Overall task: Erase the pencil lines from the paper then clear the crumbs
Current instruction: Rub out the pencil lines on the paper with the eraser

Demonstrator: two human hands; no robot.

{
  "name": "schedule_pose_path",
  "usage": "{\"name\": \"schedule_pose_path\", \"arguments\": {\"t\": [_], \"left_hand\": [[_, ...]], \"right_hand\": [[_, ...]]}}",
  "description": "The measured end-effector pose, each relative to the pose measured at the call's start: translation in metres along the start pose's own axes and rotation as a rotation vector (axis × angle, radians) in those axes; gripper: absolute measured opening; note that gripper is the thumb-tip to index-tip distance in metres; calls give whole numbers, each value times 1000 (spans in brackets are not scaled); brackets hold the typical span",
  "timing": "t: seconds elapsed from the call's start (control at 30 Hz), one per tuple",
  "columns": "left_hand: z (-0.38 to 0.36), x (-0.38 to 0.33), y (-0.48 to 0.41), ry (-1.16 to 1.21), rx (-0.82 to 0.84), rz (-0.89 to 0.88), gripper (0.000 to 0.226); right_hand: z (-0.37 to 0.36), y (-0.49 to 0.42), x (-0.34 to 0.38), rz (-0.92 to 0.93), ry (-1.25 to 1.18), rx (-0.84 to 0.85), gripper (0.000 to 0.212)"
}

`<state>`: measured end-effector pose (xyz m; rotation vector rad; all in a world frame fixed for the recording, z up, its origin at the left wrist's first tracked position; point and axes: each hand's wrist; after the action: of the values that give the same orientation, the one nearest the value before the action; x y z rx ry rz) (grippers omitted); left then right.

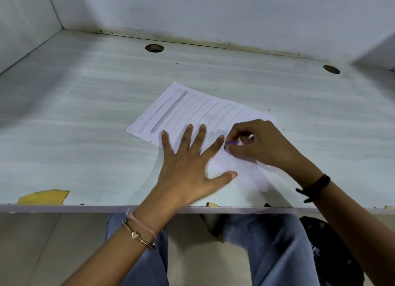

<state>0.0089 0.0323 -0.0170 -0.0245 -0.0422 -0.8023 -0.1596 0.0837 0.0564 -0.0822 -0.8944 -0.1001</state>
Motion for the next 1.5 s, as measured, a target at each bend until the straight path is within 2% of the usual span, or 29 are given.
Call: {"name": "schedule_pose_path", "arguments": {"t": [0.07, 0.1, 0.2, 0.27, 0.37, 0.4, 0.5, 0.53, 0.67, 0.7, 0.77, 0.8, 0.83, 0.93, 0.97, 1.13, 1.27, 1.3, 1.43, 1.5], "left_hand": [[0, 0, 0, -7, 4, -1, 84], [0, 0, -1, -10, 2, -2, 84], [0, 1, 0, 3, -1, 4, 82], [0, 0, 0, 3, 3, 0, 83], [-1, 0, -1, -16, 3, -9, 84], [-1, 0, -1, -16, 0, -7, 84], [-1, 1, 0, -14, -4, -2, 84], [-1, 1, 0, -15, -3, -1, 84], [0, 0, -2, -29, -1, -9, 85], [0, 1, -1, -23, -8, -6, 85], [-1, 1, 0, -8, -11, -4, 85], [-1, 1, 0, -8, -12, -4, 85], [-1, 1, 1, -10, -10, -4, 85], [0, 0, 0, -18, 3, -13, 84], [0, 0, 0, -15, 0, -10, 84], [0, 0, 1, -1, 0, -4, 84], [-1, 1, 0, -25, -1, -11, 85], [-1, 1, 0, -24, -1, -8, 85], [0, 0, 1, -15, -2, -4, 86], [0, 1, 0, -16, 4, -1, 87]], "right_hand": [[-5, 5, 7, -4, -7, 179, 9], [-7, 7, 9, -6, -15, 213, 7], [-2, 0, 2, 14, -41, 11, 12], [-3, 0, 4, 12, -27, -4, 12], [-12, 12, 13, 12, -37, 227, 5], [-10, 11, 12, 7, -39, 214, 4], [4, -2, 2, 1, -27, -43, 4], [4, -3, 2, 1, -16, -52, 4], [-14, 13, 13, 37, -28, 198, 5], [-12, 11, 10, 44, -37, 153, 5], [-1, -1, 0, 27, -32, -66, 5], [2, -5, -3, 2, -26, -122, 4], [2, -5, -1, -8, -18, -106, 4], [-15, 10, 9, 23, -52, 145, 5], [-18, 14, 12, 28, -73, 170, 5], [-4, -3, 3, -8, -45, -79, 8], [-16, 18, 15, 6, -86, 150, 3], [-14, 18, 15, -2, -87, 161, 3], [1, -4, -2, -22, -16, -112, 4], [-4, -2, 0, 5, -8, -80, 5]]}}
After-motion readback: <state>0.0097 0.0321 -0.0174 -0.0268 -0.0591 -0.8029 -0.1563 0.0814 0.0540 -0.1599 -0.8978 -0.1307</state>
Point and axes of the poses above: each hand's wrist, its own y-axis away from the middle knuckle, its own z-axis out of the back of the hand, x = y × z, and after that the axes turned 15 degrees about -y, right-handed
